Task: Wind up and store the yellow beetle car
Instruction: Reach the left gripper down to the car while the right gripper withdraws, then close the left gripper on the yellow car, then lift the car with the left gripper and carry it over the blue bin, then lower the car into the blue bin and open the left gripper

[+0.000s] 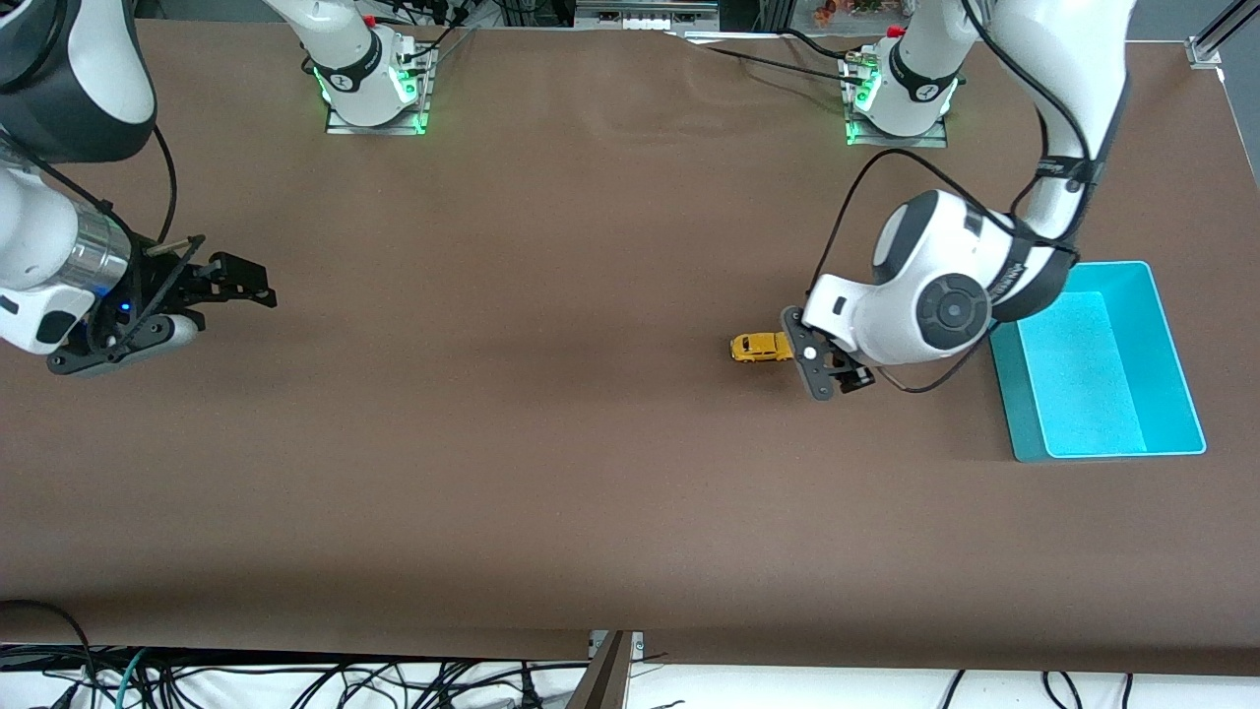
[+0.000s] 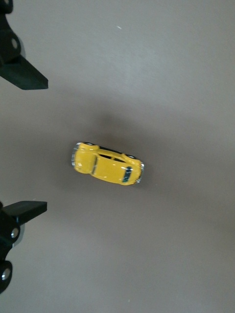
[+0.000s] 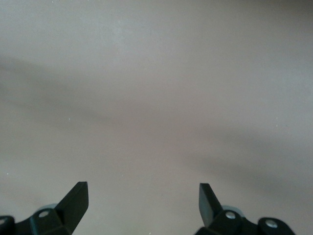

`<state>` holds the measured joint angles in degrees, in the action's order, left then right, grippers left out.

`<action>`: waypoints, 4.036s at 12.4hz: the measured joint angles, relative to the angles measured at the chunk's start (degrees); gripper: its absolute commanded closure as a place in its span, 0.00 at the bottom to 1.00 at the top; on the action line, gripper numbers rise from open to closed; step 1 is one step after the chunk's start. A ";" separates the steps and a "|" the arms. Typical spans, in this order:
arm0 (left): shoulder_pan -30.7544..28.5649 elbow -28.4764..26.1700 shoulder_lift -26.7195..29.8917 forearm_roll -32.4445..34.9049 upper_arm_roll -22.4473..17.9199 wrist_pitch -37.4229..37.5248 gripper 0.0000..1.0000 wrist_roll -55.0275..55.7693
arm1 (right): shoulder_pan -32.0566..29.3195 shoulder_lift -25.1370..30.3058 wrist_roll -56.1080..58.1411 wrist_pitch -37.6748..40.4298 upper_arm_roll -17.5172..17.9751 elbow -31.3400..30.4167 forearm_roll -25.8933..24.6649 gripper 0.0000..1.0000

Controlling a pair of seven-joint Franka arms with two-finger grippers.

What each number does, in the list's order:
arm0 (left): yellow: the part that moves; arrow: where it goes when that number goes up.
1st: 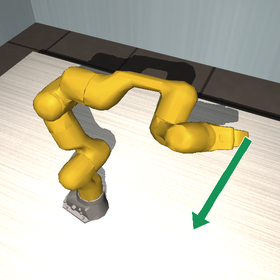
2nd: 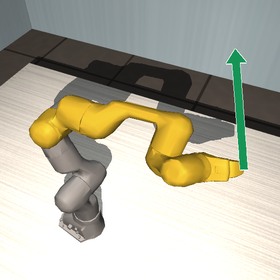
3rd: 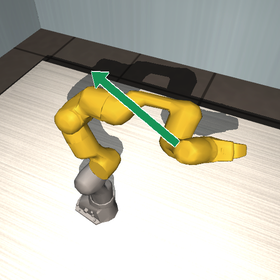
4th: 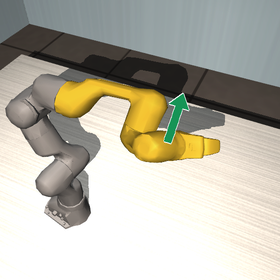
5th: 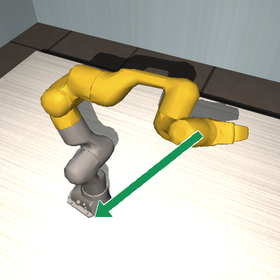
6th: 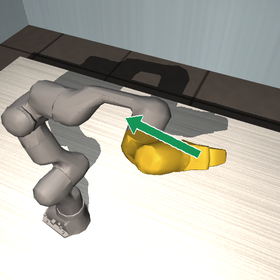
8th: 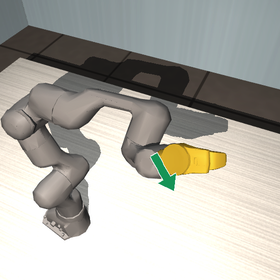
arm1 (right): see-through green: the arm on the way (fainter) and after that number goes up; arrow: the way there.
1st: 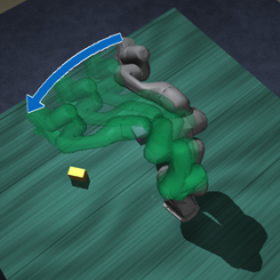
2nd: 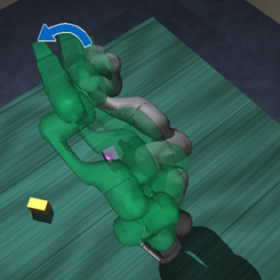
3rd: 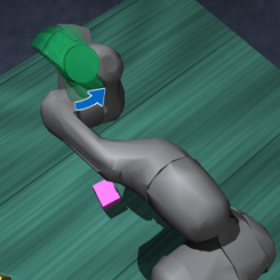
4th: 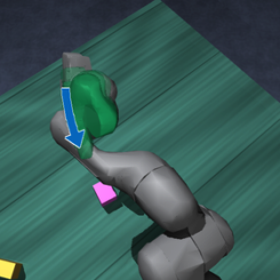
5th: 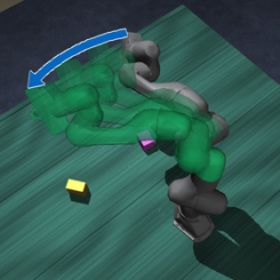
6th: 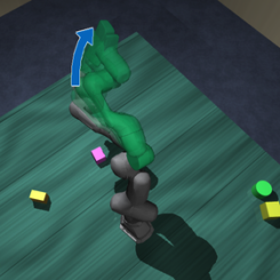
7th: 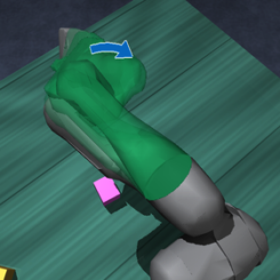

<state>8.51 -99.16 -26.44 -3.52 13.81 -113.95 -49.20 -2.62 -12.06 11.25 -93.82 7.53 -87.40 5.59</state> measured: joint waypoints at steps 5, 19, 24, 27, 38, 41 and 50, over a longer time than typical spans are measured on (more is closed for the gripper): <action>4.85 -7.68 -2.38 7.65 0.03 -14.54 0.00 -0.46 | -0.04 0.57 -0.31 0.32 0.20 0.09 -4.43 0.00; 7.29 -18.03 -3.31 14.06 -0.08 -30.05 0.77 -0.46 | -0.74 6.47 -5.84 1.84 -5.03 1.53 -6.90 0.00; 5.34 -15.99 -0.29 14.07 -0.69 -23.16 0.83 -0.48 | -0.53 6.45 -7.08 2.67 -6.98 1.17 -6.91 0.00; 0.62 -11.21 5.25 13.94 -0.81 -6.48 0.83 -0.92 | -0.48 6.25 -7.19 2.68 -7.13 1.01 -6.91 0.00; -31.20 -1.69 6.75 15.15 -2.61 9.76 0.85 -31.72 | -0.42 5.82 -7.94 2.68 -7.14 0.98 -6.91 0.00; -36.43 -1.74 2.57 16.20 -2.65 7.67 0.83 -34.37 | -0.40 5.82 -7.95 2.68 -7.13 0.98 -6.91 0.00; -38.12 -2.95 -7.14 17.21 -2.48 -7.09 0.00 -51.61 | -0.38 5.82 -7.98 2.68 -7.12 0.98 -6.91 0.00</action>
<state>-29.61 -102.11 -33.58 13.69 11.33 -121.04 -100.81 -3.00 -6.24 3.26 -91.15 0.41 -86.42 -1.32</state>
